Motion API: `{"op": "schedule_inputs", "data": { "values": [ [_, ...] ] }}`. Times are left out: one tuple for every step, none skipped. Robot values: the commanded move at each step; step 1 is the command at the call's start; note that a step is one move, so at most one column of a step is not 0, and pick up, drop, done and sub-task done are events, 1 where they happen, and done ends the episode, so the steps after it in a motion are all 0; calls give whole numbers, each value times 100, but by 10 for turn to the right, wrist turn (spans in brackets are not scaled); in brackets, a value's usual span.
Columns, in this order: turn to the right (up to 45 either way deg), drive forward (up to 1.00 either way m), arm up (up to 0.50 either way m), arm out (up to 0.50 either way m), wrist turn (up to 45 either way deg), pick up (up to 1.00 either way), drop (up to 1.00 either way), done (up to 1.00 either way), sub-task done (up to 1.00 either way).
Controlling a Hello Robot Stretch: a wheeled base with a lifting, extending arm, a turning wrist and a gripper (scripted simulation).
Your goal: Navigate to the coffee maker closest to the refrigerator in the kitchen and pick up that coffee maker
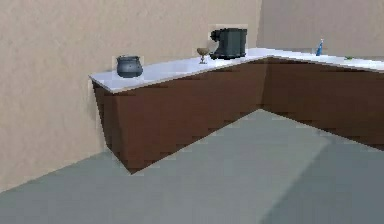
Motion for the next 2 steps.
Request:
{"op": "schedule_inputs", "data": {
  "values": [
    [0,50,0,0,0,0,0,0,0],
    [240,0,0,0,0,0,0,0,0]
  ]
}}
